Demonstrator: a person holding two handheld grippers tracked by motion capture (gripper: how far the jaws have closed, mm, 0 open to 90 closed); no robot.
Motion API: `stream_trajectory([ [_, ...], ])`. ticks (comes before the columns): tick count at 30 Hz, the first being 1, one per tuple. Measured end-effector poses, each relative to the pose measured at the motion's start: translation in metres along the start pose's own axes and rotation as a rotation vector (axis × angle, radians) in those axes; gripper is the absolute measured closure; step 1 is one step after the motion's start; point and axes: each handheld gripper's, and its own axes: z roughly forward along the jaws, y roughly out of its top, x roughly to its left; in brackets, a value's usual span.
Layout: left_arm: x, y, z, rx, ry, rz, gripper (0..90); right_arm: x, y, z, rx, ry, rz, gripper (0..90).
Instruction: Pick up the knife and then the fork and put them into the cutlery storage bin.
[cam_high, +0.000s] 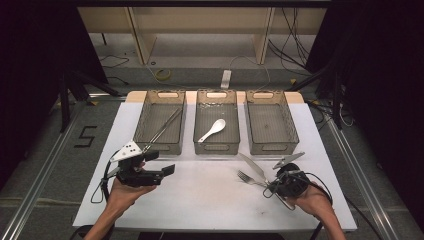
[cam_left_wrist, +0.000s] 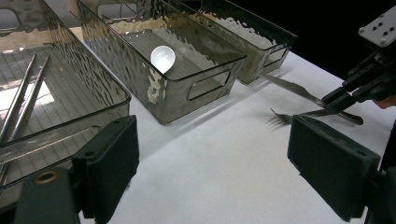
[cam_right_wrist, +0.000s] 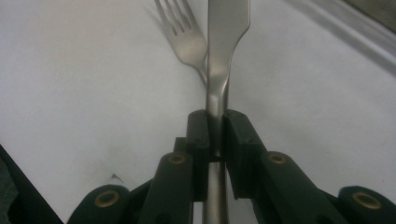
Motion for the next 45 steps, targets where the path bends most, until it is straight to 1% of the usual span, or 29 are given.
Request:
stream_trajectory([
  [3,0.000,0.000,0.000,-0.005,0.001,-0.007,16.0,-0.003,0.000,-0.004,-0.034,0.012,0.013,81.2],
  [7,0.001,0.000,-0.001,-0.005,0.002,-0.011,16.0,-0.007,0.001,-0.008,-0.059,0.021,0.025,81.3],
  [10,0.002,0.000,-0.001,-0.012,0.004,-0.018,16.0,-0.012,0.005,-0.013,-0.091,0.027,0.049,81.3],
  [11,0.003,0.000,-0.002,-0.014,0.005,-0.019,16.0,-0.015,0.006,-0.015,-0.102,0.032,0.054,81.3],
  [16,0.005,0.000,-0.003,-0.020,0.002,-0.034,16.0,-0.025,0.016,-0.025,-0.153,0.027,0.073,81.3],
  [19,0.005,0.001,-0.003,-0.027,0.007,-0.036,16.0,-0.032,0.024,-0.031,-0.195,0.031,0.087,81.3],
  [21,0.005,0.001,-0.003,-0.031,0.006,-0.039,16.0,-0.036,0.029,-0.035,-0.217,0.019,0.091,81.3],
  [23,0.004,0.000,-0.003,-0.027,0.004,-0.034,16.0,-0.041,0.035,-0.040,-0.234,0.026,0.098,81.3],
  [27,0.004,0.000,-0.003,-0.033,0.002,-0.029,16.0,-0.050,0.045,-0.046,-0.265,0.009,0.114,81.3],
  [32,0.004,0.000,-0.004,-0.036,0.001,-0.028,16.0,-0.061,0.058,-0.048,-0.282,-0.001,0.142,81.3],
  [36,0.004,0.000,-0.003,-0.032,-0.001,-0.025,16.0,-0.070,0.069,-0.048,-0.280,-0.012,0.157,81.3],
  [38,0.004,0.000,-0.003,-0.033,-0.001,-0.025,16.0,-0.074,0.075,-0.048,-0.296,-0.022,0.173,81.3],
  [39,0.004,0.000,-0.003,-0.034,-0.001,-0.026,16.0,-0.075,0.077,-0.048,-0.301,-0.022,0.181,81.3],
  [41,0.004,0.000,-0.003,-0.033,-0.002,-0.024,16.0,-0.077,0.082,-0.046,-0.301,-0.028,0.181,81.3],
  [45,0.003,0.000,-0.003,-0.035,-0.001,-0.023,16.0,-0.083,0.095,-0.046,-0.317,-0.028,0.204,81.3],
])
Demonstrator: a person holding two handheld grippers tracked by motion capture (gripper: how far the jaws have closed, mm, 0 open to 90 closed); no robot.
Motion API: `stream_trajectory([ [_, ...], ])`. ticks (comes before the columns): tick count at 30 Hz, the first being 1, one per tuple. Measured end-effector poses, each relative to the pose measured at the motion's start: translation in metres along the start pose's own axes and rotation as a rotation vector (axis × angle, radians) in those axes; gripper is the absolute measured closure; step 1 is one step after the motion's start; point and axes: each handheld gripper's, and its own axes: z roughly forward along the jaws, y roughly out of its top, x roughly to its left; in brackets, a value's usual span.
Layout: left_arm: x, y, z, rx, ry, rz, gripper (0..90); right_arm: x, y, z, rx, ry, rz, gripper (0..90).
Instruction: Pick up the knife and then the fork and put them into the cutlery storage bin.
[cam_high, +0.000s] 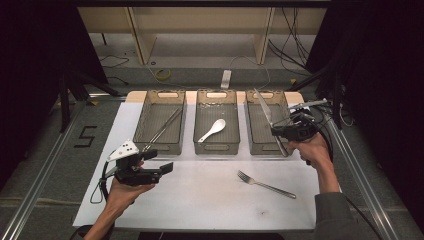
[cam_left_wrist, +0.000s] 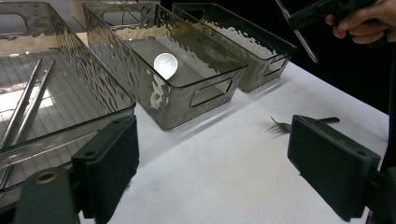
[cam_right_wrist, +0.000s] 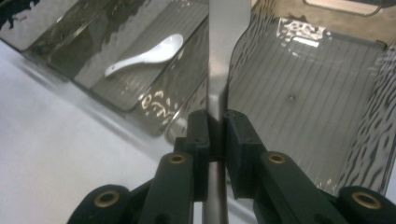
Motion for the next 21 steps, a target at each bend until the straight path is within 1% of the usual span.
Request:
stream_trajectory([
  [3,0.001,0.000,0.000,-0.003,0.001,-0.005,15.9,-0.004,0.008,0.003,-0.010,-0.004,0.016,81.3],
  [4,0.001,0.000,0.000,-0.004,0.002,-0.007,16.0,-0.006,0.010,0.004,-0.010,-0.005,0.028,81.3],
  [7,0.000,0.000,0.000,-0.006,0.000,0.000,16.0,-0.010,0.015,0.008,-0.016,-0.014,0.044,81.3],
  [10,0.001,0.000,0.000,-0.008,0.000,-0.007,16.0,-0.014,0.020,0.011,-0.025,-0.007,0.065,81.3],
  [13,0.000,0.000,0.000,-0.007,0.000,-0.009,16.0,-0.015,0.025,0.015,-0.030,-0.031,0.067,81.3],
  [15,0.000,0.000,0.000,-0.008,-0.001,-0.006,16.0,-0.017,0.028,0.017,-0.037,-0.026,0.079,81.3],
  [21,0.001,0.000,-0.001,-0.016,0.000,-0.007,15.9,-0.023,0.035,0.029,-0.031,-0.051,0.106,81.3],
])
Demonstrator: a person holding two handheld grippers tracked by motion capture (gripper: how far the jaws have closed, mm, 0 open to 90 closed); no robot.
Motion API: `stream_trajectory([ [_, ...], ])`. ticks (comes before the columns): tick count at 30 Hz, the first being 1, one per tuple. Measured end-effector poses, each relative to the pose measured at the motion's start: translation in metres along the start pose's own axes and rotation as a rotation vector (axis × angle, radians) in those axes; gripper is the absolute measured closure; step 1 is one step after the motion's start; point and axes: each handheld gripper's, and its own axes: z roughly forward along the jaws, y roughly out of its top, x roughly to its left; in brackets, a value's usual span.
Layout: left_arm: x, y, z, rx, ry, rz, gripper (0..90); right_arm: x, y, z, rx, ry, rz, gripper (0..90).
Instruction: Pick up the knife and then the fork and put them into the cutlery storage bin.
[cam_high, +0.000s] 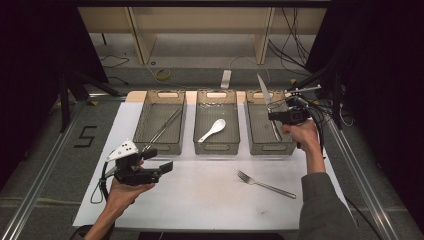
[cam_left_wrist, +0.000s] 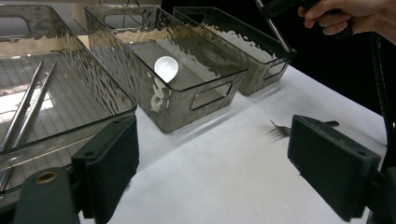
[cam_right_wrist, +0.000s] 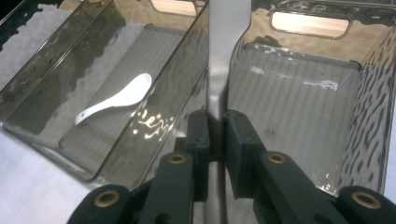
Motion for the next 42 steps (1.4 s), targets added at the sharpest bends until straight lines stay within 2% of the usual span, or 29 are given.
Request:
stream_trajectory([
  [10,-0.001,0.000,0.000,-0.003,-0.005,0.001,15.8,0.001,0.004,0.013,-0.008,-0.033,0.023,81.3],
  [17,0.000,0.000,0.000,-0.003,0.000,-0.002,15.8,0.003,0.003,0.025,-0.006,-0.039,0.045,81.2],
  [26,0.000,0.000,0.000,-0.005,0.001,0.000,15.8,0.008,-0.002,0.034,0.011,-0.046,0.070,81.2],
  [30,0.001,0.000,-0.001,-0.005,0.003,-0.008,15.8,0.007,-0.005,0.037,-0.003,-0.045,0.095,81.1],
  [37,0.001,0.000,0.000,-0.004,0.005,-0.004,15.8,0.007,-0.012,0.046,0.025,-0.057,0.113,81.1],
  [42,0.001,0.000,0.000,-0.004,0.006,-0.003,15.8,0.007,-0.013,0.048,0.025,-0.058,0.122,80.9],
])
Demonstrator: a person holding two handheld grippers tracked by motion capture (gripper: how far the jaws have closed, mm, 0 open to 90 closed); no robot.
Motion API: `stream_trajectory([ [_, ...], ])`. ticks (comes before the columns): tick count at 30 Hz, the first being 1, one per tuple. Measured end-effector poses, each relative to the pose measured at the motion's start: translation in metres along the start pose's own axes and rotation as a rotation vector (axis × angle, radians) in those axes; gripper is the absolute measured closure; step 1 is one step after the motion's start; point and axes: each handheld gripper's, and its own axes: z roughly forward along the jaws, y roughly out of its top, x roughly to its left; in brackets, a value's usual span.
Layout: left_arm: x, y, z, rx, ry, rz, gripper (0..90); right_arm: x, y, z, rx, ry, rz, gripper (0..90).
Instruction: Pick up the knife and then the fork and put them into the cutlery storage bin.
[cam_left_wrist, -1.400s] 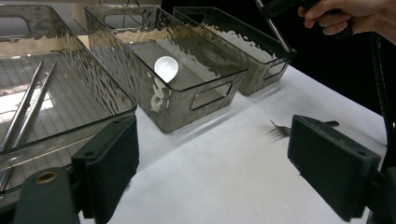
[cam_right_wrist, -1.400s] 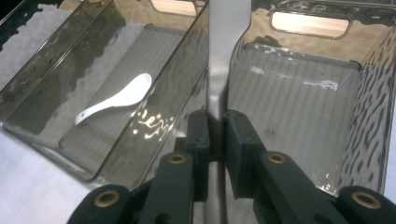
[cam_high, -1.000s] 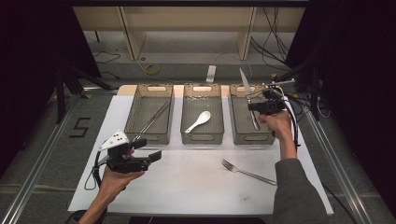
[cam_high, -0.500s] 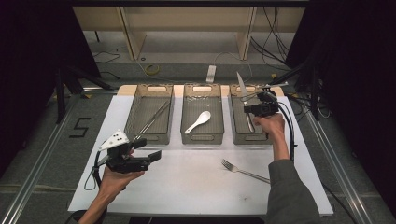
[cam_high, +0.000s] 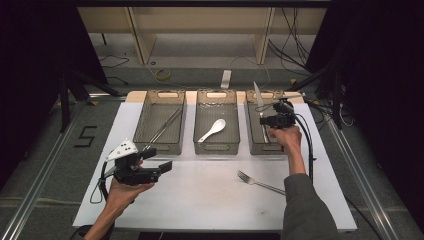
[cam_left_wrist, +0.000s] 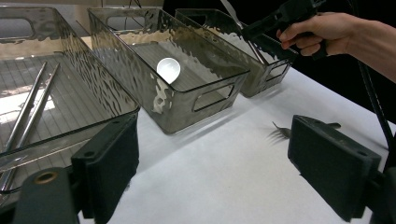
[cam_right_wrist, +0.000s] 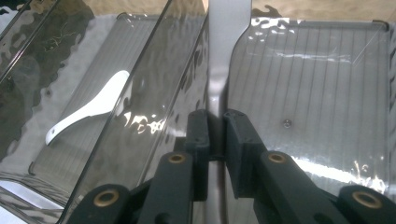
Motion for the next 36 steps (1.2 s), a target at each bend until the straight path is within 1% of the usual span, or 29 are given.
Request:
stream_trajectory([
  [5,0.001,0.000,0.000,0.004,0.001,0.000,15.8,-0.001,-0.004,0.006,0.028,-0.006,0.031,78.7],
  [6,0.001,0.000,0.000,0.005,0.001,0.002,15.8,-0.002,-0.005,0.007,0.032,0.002,0.038,73.2],
  [7,0.001,0.000,0.000,0.004,0.001,0.002,15.8,-0.003,-0.005,0.007,0.037,0.019,0.048,69.3],
  [9,0.001,0.000,0.000,0.003,0.002,-0.001,15.8,-0.002,-0.004,0.005,0.042,0.040,0.040,63.7],
  [13,0.001,0.000,0.000,0.003,0.003,0.001,15.8,0.000,-0.001,-0.005,0.027,0.050,0.008,54.9],
  [16,0.001,0.000,-0.001,0.005,0.003,0.002,15.8,0.004,-0.003,-0.015,0.034,0.062,-0.049,48.9],
  [17,0.001,0.000,-0.001,0.004,0.002,0.002,15.7,0.006,-0.005,-0.019,0.031,0.066,-0.075,46.5],
  [18,0.001,0.000,-0.001,0.003,0.001,0.001,15.7,0.010,-0.007,-0.025,0.033,0.082,-0.108,45.0],
  [19,0.001,0.000,-0.001,0.004,0.002,0.001,15.7,0.013,-0.008,-0.028,0.035,0.093,-0.125,43.6],
  [20,0.001,0.000,-0.001,0.005,0.001,0.000,15.7,0.017,-0.011,-0.034,0.046,0.118,-0.156,41.5],
  [21,0.001,0.000,-0.001,0.005,0.001,0.000,15.7,0.021,-0.014,-0.038,0.057,0.132,-0.184,40.5],
  [24,0.000,0.000,0.000,0.002,0.002,0.001,15.6,0.032,-0.024,-0.052,0.070,0.155,-0.257,37.9],
  [29,0.001,0.000,0.000,0.003,0.002,0.001,15.7,0.046,-0.042,-0.067,0.092,0.188,-0.344,34.9],
  [31,0.001,0.000,0.000,0.003,0.004,0.001,15.6,0.050,-0.049,-0.070,0.100,0.194,-0.363,34.1],
  [33,0.001,0.000,-0.001,0.001,0.005,0.002,15.6,0.054,-0.059,-0.072,0.119,0.201,-0.385,34.2],
  [35,0.001,0.000,-0.001,-0.001,0.006,-0.002,15.6,0.056,-0.069,-0.072,0.150,0.204,-0.405,34.4],
  [36,0.001,0.000,-0.001,-0.001,0.006,-0.003,15.6,0.056,-0.072,-0.071,0.156,0.204,-0.411,34.6],
])
